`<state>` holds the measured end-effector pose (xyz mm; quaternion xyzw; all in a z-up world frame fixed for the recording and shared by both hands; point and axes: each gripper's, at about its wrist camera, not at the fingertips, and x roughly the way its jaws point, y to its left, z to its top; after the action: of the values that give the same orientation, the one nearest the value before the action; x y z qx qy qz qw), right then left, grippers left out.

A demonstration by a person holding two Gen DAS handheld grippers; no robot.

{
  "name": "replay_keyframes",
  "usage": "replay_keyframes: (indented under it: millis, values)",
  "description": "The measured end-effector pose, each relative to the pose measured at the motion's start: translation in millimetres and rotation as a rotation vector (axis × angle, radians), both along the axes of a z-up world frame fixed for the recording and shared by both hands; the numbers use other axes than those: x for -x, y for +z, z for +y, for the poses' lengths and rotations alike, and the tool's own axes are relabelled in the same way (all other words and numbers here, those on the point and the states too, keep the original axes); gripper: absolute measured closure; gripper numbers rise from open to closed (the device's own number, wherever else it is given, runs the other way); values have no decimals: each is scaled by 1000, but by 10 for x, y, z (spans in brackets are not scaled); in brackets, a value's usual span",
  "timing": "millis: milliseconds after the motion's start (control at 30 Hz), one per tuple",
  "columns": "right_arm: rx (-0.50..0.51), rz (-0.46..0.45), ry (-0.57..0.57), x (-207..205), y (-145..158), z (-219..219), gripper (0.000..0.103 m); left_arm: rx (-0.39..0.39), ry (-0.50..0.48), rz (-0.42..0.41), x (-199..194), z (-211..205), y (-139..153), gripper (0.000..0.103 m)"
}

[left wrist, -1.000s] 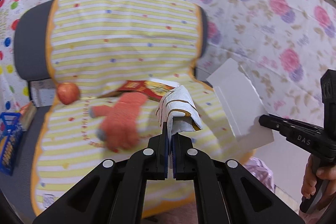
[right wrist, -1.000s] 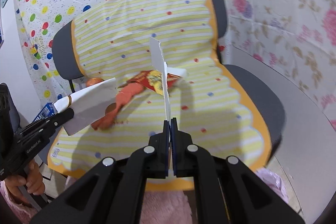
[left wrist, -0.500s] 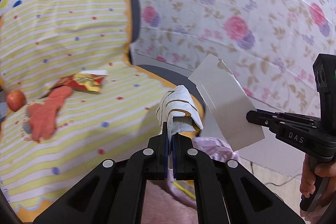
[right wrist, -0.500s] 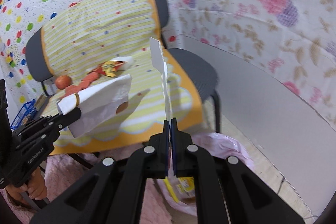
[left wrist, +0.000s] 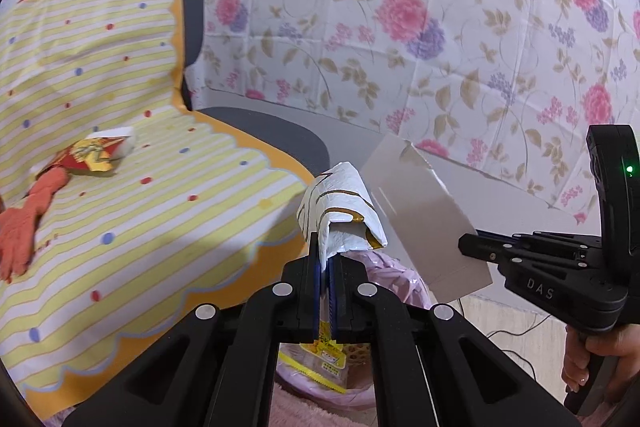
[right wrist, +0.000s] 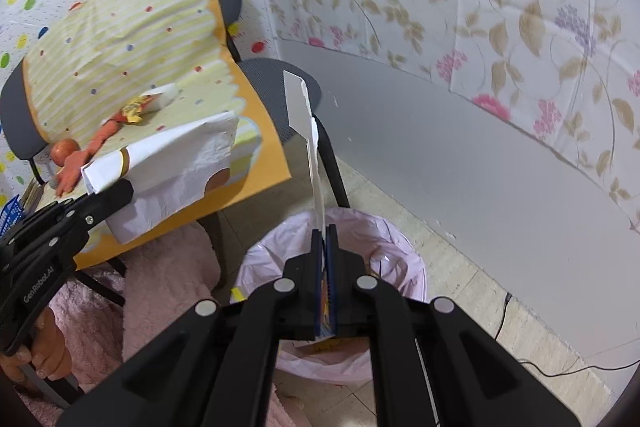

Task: Collect trash
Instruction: 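Carry both papers over the bin and open both grippers, then move back to the chair and grasp the orange knitted glove with the left gripper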

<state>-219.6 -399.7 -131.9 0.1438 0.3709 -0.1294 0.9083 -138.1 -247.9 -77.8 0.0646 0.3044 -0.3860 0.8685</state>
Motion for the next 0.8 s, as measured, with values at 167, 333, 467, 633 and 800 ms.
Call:
replay_keyframes:
  millis: [167,333,467,633,800]
  values:
    - [-32,34,-21,-97,-184,-134,100,-34,-14,26,-93,-194,-111,95]
    - [-65,49,-21,-184,-292,-193,89,-58,-14,38,-131,-260,-184,52]
    - [-59,42,-14,-176,-276,-172,73,-68,-3,35,-121,-185,-194,49]
    - [-40,-9,-19,-90,-83,-142,73,-44,54,17,-145,48,-96,47]
    - [-25,-85,10,-48,190,-56,73,-28,122,-5,-169,328,47,47]
